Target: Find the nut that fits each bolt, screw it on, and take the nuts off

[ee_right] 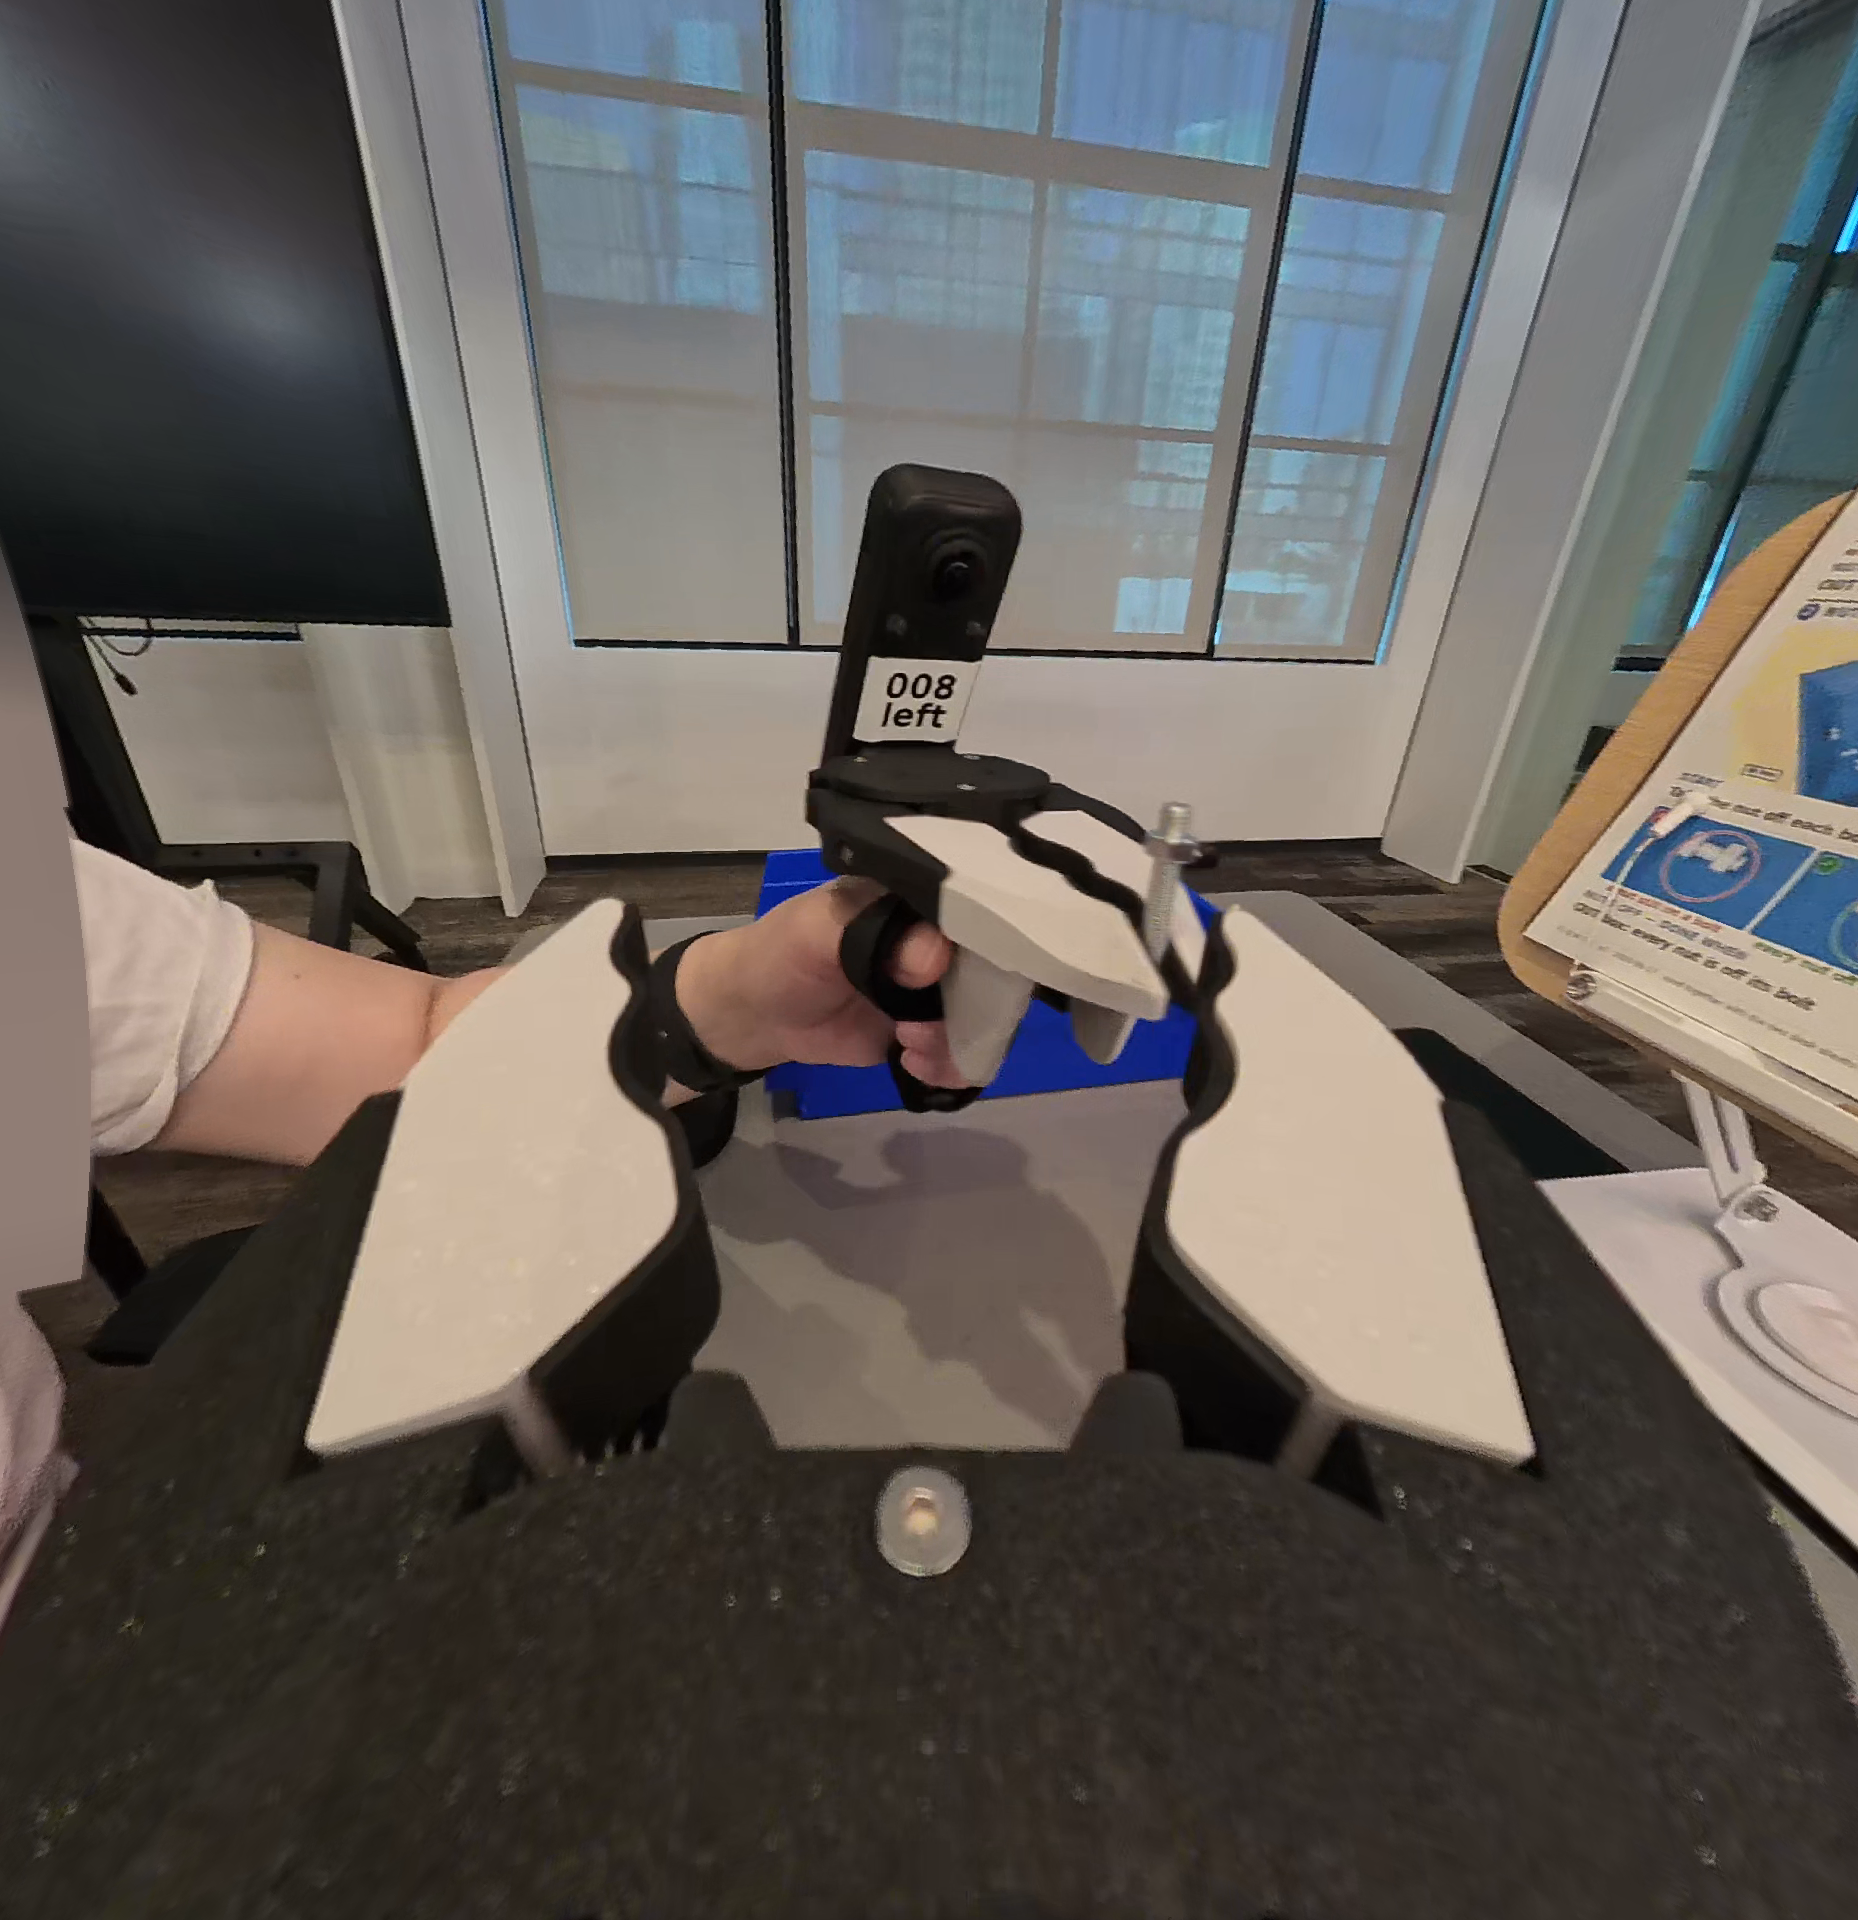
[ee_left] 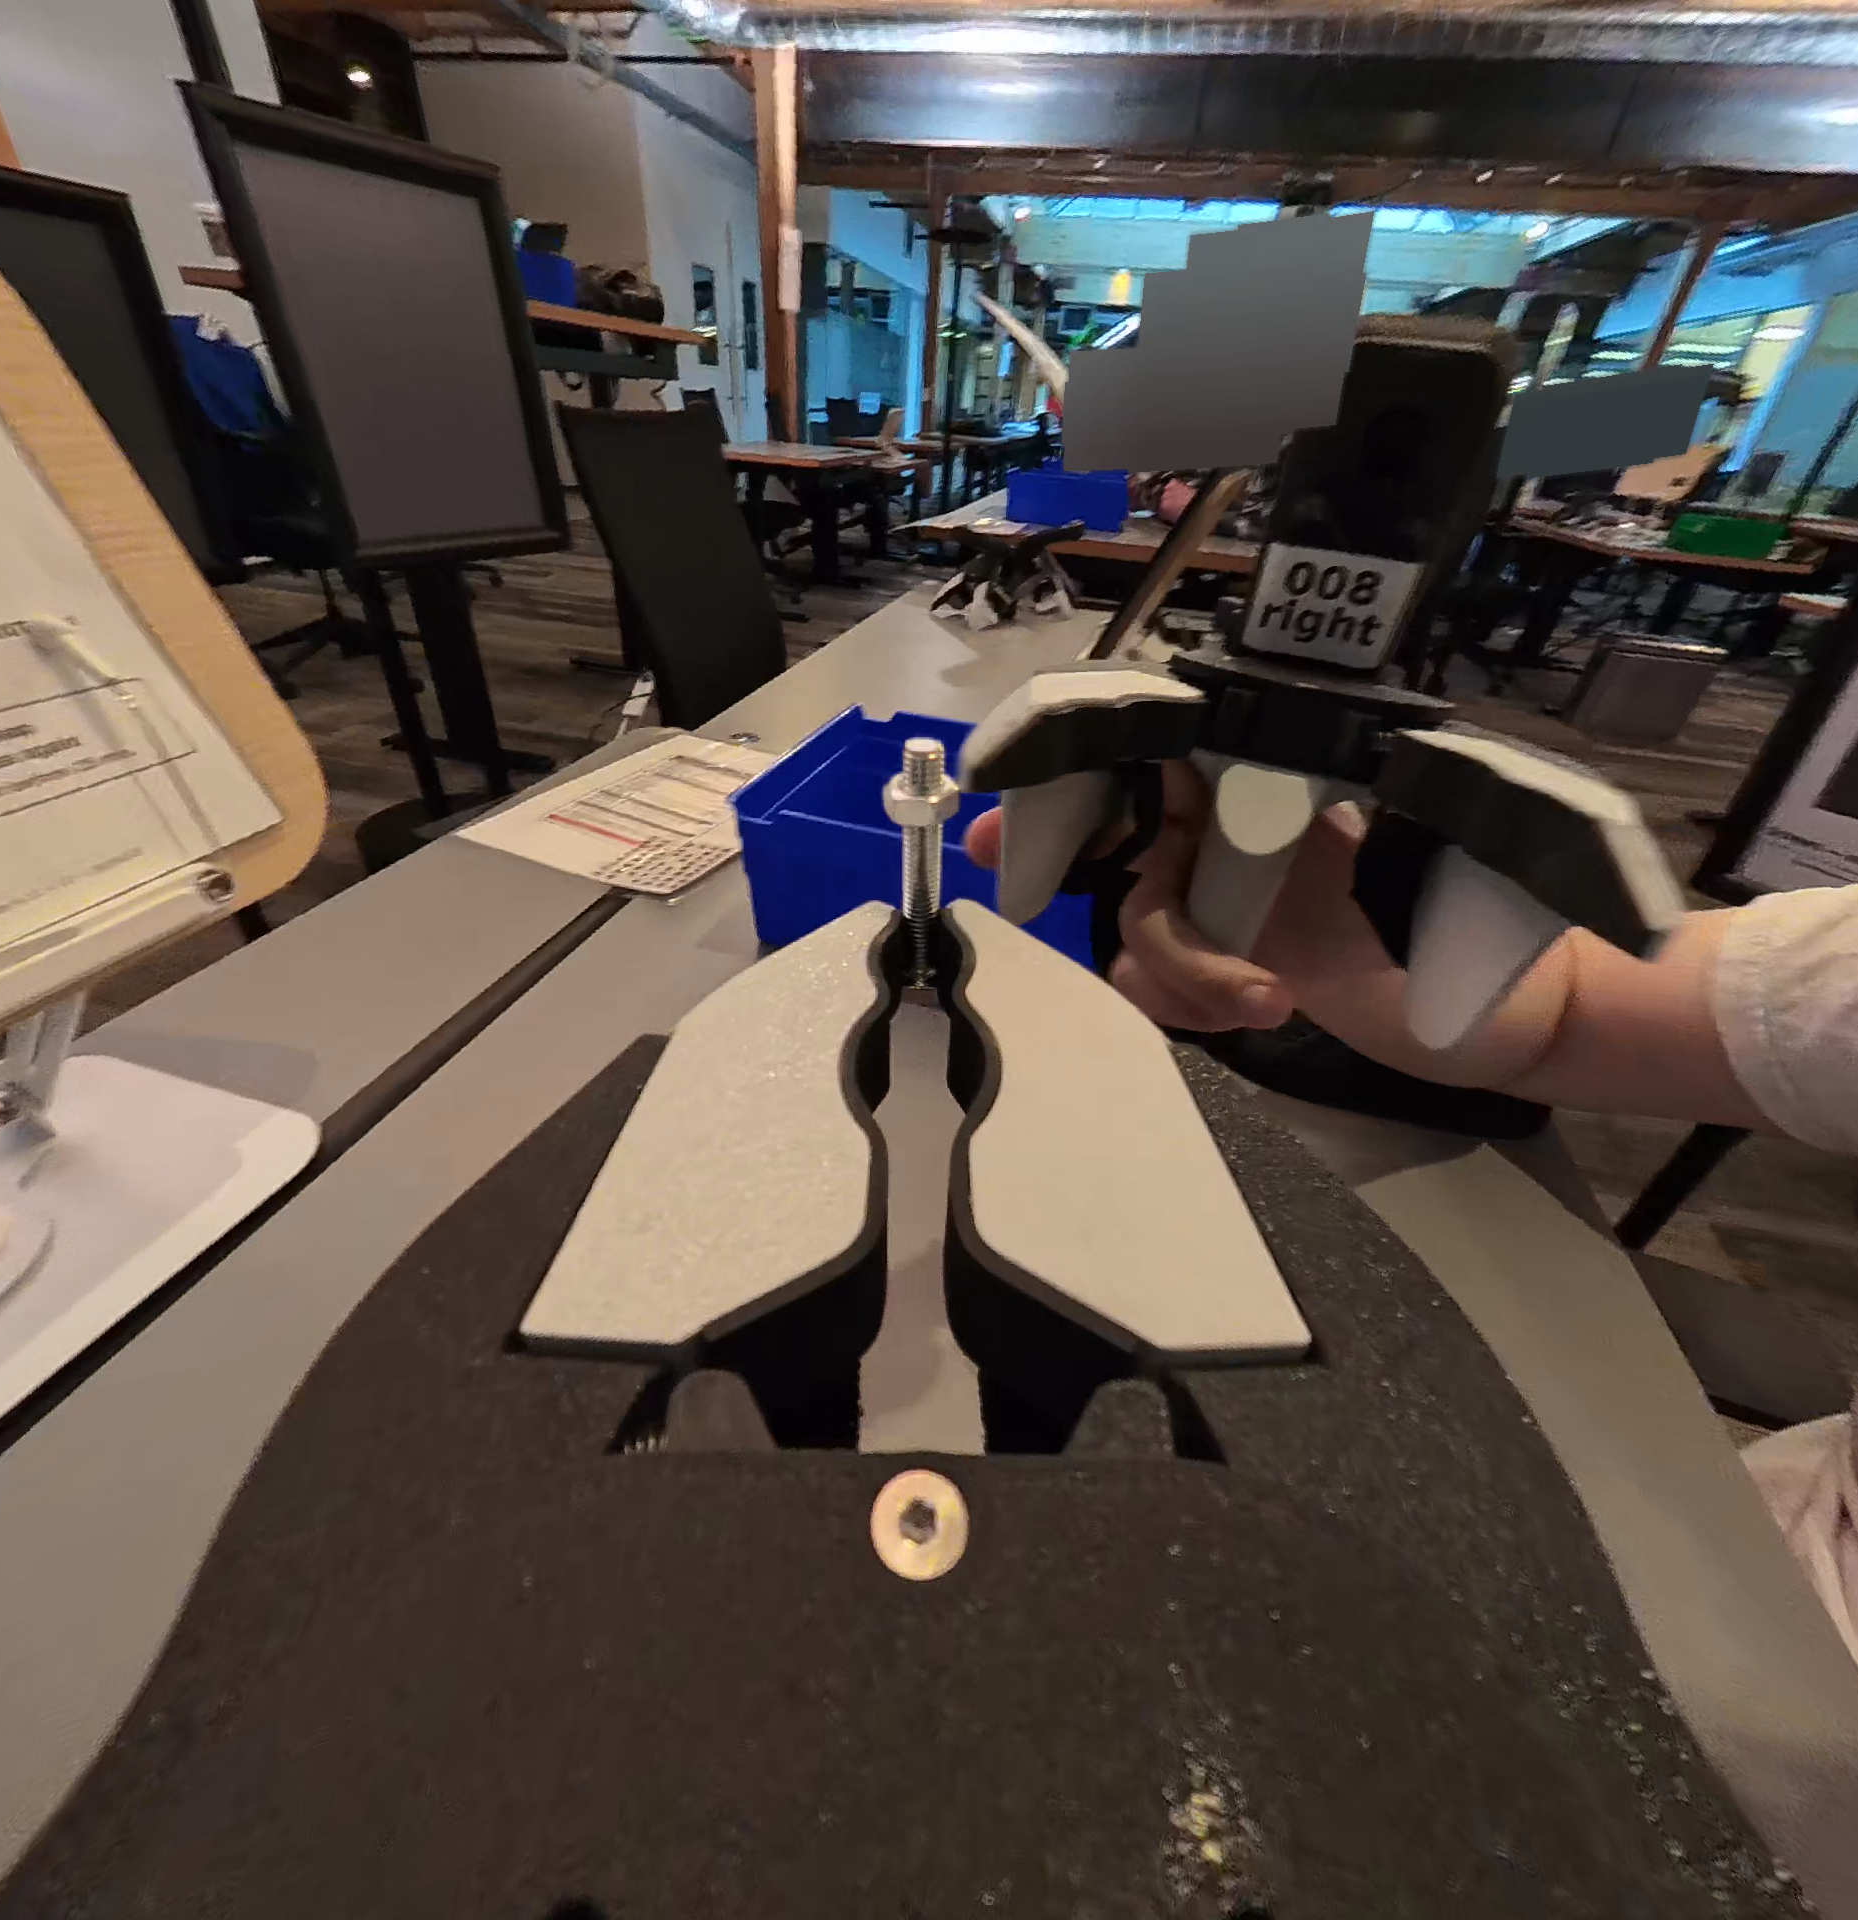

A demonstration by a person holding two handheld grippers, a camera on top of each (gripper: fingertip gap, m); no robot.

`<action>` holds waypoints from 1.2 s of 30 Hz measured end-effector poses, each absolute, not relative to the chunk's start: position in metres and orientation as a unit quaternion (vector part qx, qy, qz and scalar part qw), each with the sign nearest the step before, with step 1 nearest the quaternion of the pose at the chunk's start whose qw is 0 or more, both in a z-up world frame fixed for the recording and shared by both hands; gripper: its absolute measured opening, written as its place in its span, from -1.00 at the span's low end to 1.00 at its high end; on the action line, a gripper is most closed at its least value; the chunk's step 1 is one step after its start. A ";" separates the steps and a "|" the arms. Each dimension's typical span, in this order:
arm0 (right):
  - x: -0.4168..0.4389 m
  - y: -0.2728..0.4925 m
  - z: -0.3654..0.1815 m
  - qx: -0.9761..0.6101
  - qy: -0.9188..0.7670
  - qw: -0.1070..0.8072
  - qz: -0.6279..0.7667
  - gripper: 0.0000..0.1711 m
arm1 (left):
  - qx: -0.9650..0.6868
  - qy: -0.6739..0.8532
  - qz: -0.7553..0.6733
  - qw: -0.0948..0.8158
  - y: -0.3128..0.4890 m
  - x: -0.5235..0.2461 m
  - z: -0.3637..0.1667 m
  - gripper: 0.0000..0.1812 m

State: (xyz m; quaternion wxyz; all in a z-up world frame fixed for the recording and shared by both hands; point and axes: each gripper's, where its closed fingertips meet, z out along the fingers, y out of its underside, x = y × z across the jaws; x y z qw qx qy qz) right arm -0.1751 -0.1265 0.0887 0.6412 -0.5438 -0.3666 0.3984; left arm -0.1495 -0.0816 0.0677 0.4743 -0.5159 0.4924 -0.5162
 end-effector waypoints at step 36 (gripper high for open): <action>-0.179 -0.133 0.081 -0.538 -0.410 0.643 0.359 0.01 | -0.526 0.470 -0.530 0.471 -0.082 -0.147 0.069 -0.95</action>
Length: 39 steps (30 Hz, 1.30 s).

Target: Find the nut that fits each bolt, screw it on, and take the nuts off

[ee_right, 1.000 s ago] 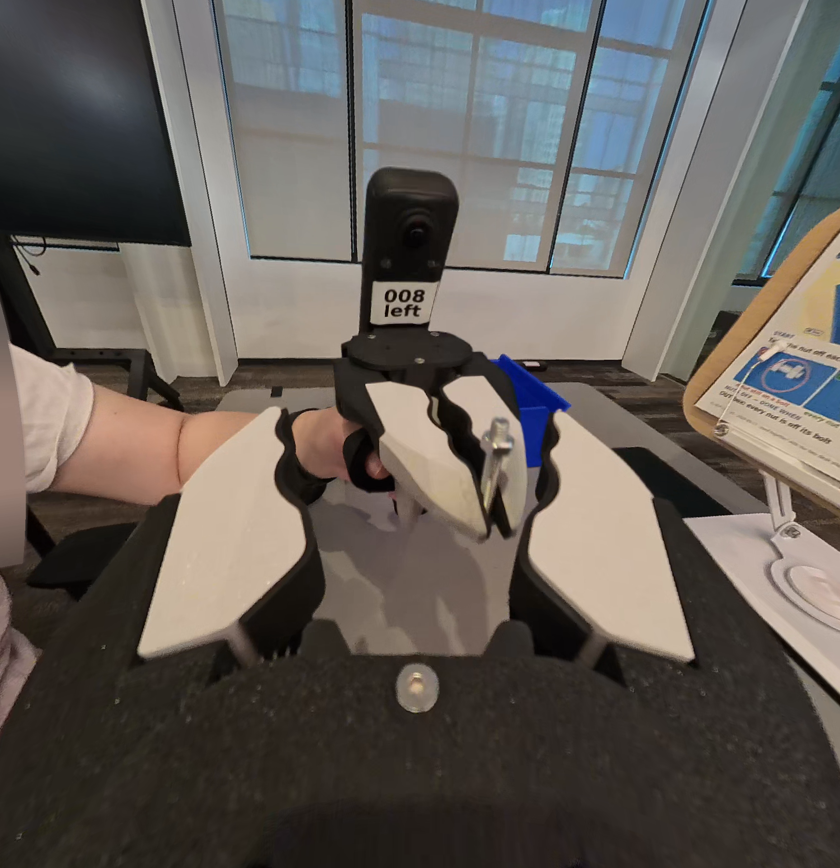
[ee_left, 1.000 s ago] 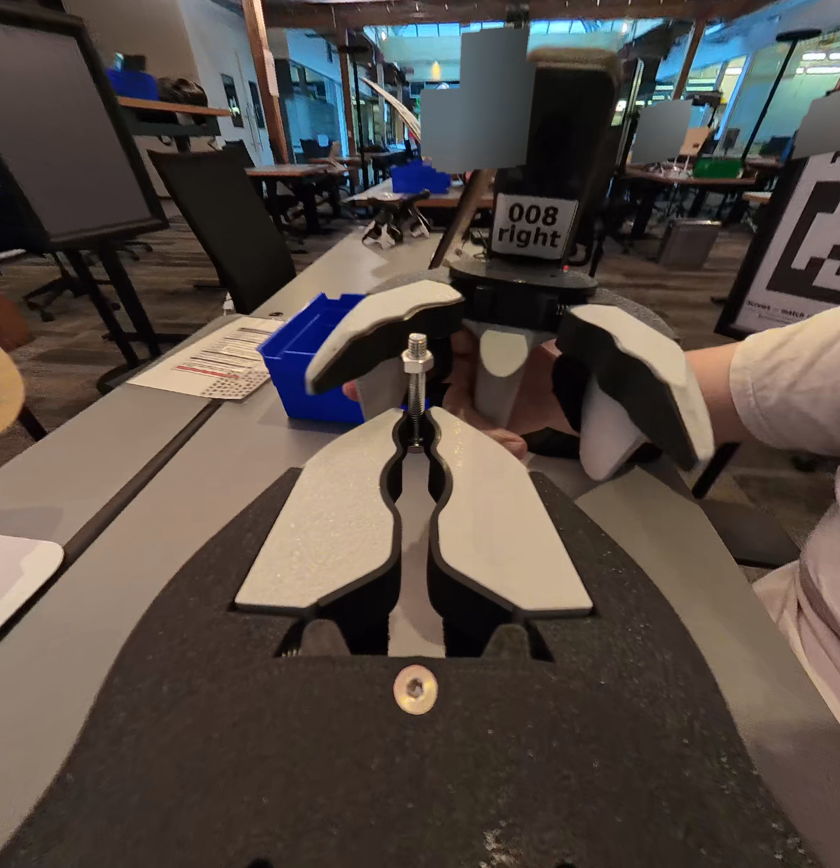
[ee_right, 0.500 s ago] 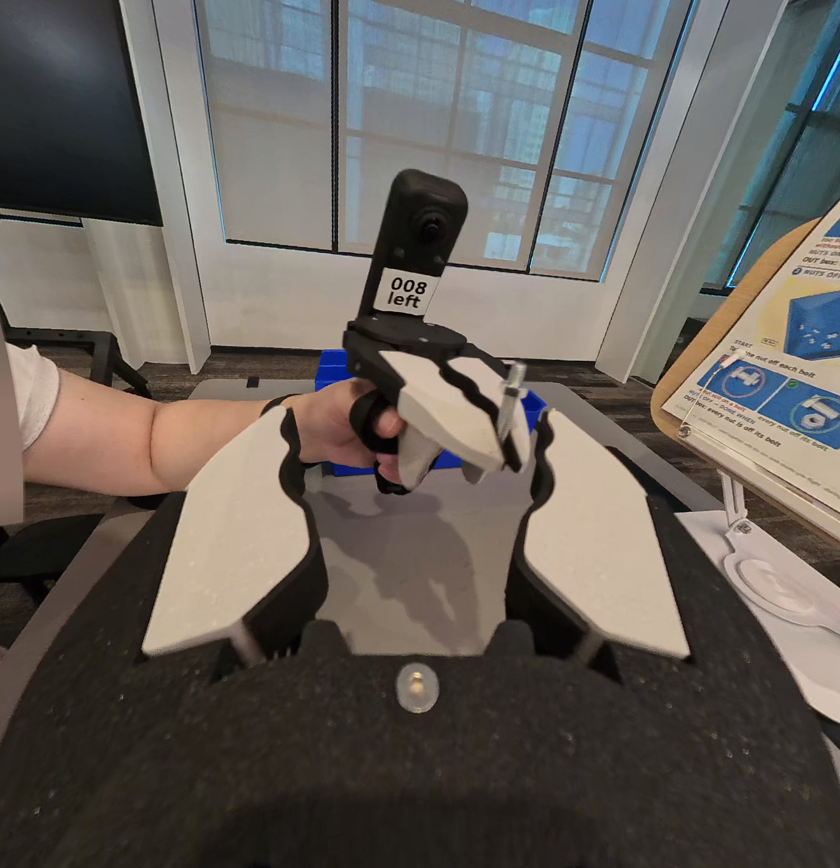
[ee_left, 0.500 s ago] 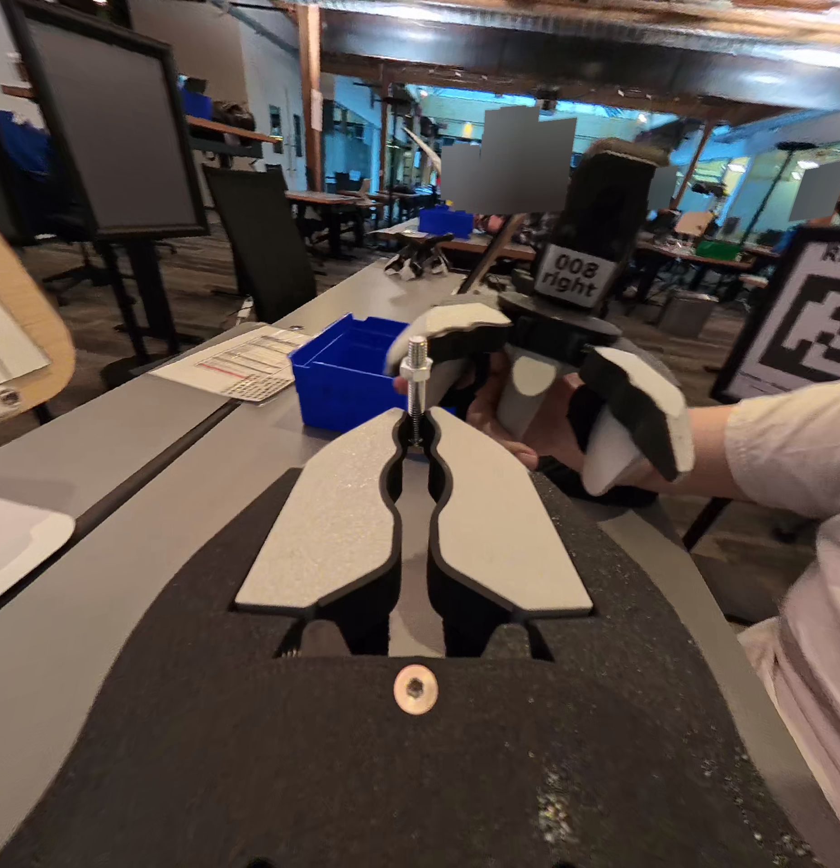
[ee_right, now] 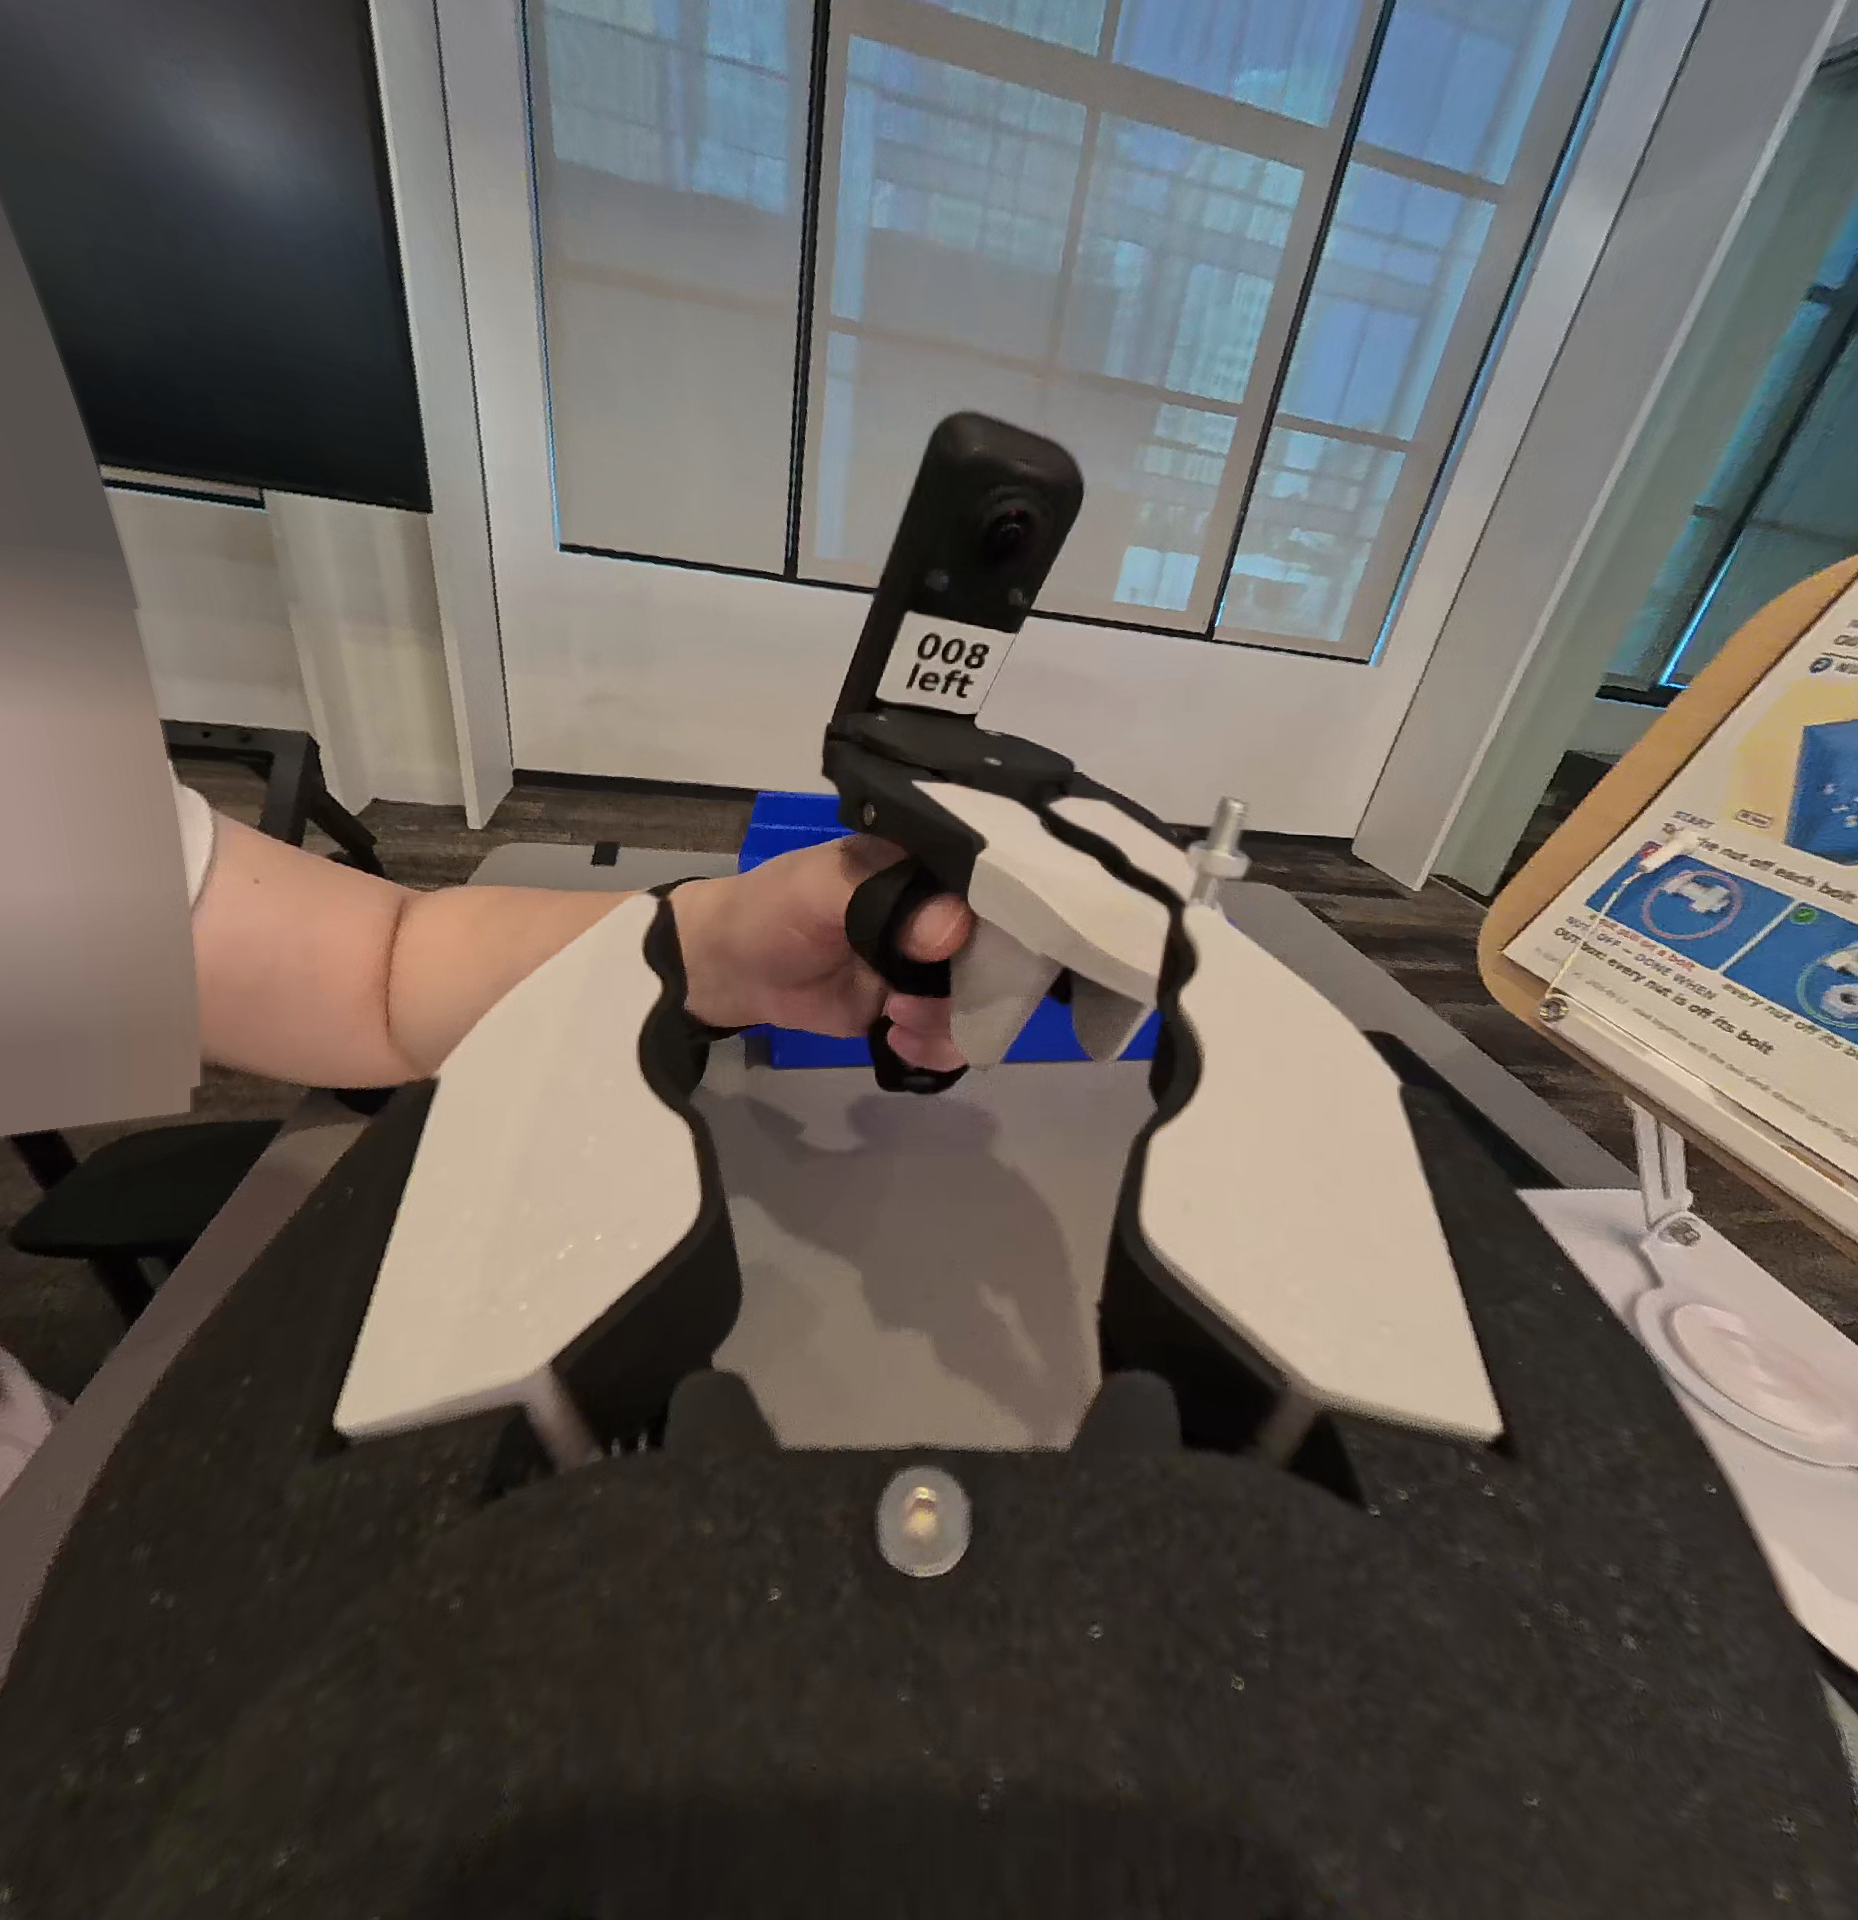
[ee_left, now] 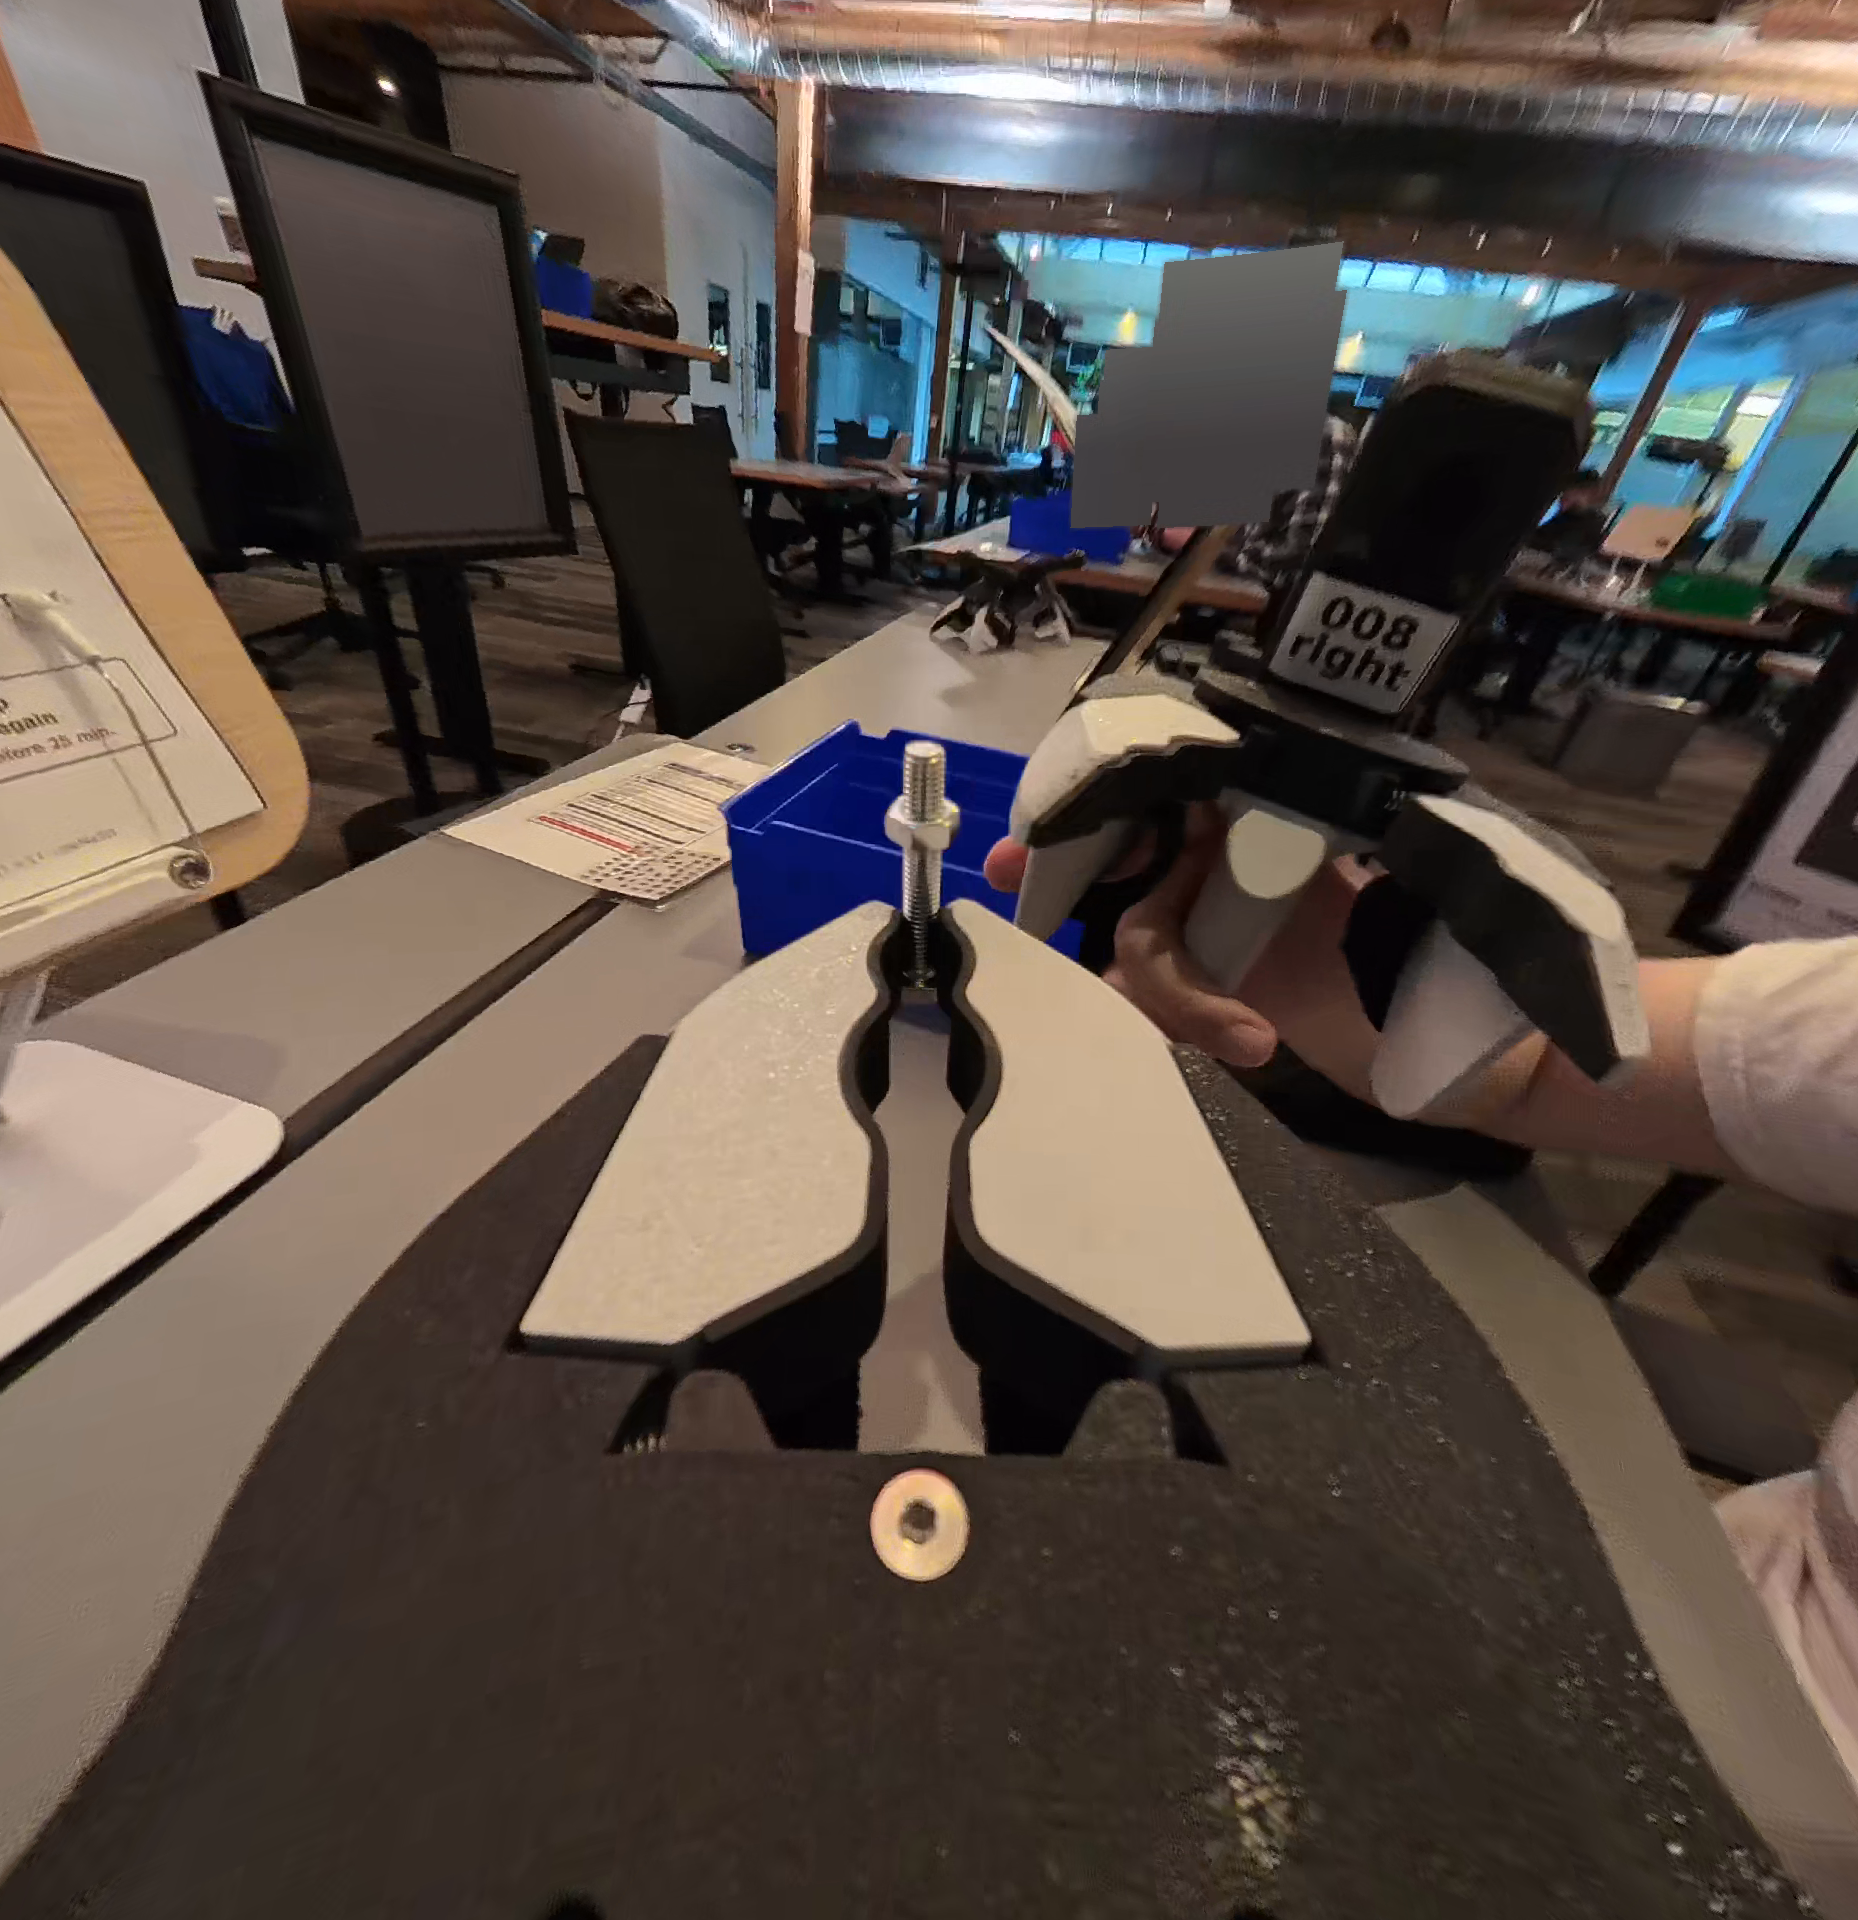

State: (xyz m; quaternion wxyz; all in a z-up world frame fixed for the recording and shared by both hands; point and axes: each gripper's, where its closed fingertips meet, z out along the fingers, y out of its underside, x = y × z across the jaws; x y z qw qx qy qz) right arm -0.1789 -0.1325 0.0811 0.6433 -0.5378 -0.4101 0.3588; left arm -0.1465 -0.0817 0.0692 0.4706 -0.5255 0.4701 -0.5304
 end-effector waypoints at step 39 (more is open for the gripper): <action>-0.159 -0.115 0.071 -0.569 -0.395 0.624 0.362 -0.94 | -0.473 0.574 -0.528 0.409 -0.127 -0.135 0.054 -0.95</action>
